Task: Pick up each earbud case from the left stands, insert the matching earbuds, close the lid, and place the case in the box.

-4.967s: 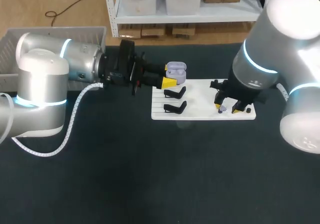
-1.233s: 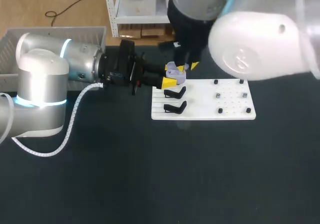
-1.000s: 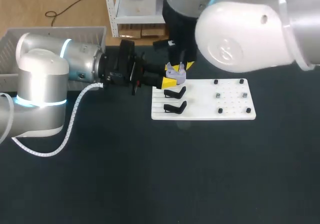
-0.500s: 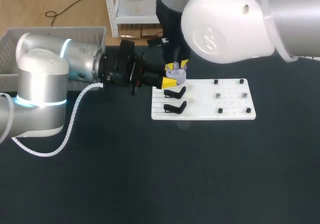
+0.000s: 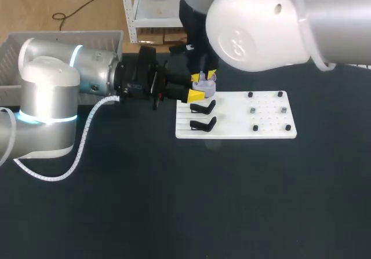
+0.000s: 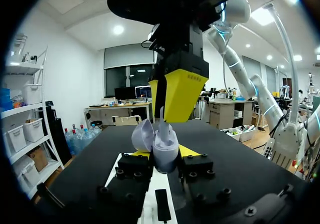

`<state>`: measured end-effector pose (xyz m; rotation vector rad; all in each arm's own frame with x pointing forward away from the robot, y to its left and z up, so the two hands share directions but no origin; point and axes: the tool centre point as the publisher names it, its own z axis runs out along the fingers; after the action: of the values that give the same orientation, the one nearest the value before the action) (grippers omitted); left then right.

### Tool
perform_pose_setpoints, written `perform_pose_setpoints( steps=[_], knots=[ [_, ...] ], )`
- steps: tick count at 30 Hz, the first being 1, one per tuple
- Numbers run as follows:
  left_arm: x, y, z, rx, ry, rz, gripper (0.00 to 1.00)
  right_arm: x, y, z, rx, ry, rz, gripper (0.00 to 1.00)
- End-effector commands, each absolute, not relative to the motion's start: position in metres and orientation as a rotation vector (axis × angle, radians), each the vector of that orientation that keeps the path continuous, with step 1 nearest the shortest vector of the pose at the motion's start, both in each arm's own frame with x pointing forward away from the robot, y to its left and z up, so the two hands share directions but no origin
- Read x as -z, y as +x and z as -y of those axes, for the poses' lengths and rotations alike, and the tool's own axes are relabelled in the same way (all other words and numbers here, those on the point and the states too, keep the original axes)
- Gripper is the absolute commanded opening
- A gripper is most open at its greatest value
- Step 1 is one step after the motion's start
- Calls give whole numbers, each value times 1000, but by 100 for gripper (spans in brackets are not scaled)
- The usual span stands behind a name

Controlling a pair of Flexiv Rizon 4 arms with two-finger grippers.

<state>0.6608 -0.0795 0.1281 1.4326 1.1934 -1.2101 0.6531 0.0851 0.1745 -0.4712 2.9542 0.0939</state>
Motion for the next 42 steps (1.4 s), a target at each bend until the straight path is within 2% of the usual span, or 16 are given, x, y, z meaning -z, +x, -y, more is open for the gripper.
perform_pose_setpoints(
  steps=[1,26,27,28,29,42],
  knots=[
    [-128,660,79,1208,1433,-1195,0,-172,655,-85,-96,-472,-2959,0],
    [-128,660,79,1208,1433,-1195,0,-162,660,-92,-94,-480,-2970,1],
    [-128,660,79,1208,1433,-1195,0,-162,660,-92,-93,-479,-2970,34],
    [-128,660,79,1208,1433,-1195,0,-162,660,-92,-91,-477,-2970,77],
    [-128,660,79,1208,1433,-1195,0,-162,660,-92,-90,-476,-2970,100],
    [-128,660,79,1208,1433,-1195,0,-190,650,-78,-110,-442,-2934,100]
  ],
)
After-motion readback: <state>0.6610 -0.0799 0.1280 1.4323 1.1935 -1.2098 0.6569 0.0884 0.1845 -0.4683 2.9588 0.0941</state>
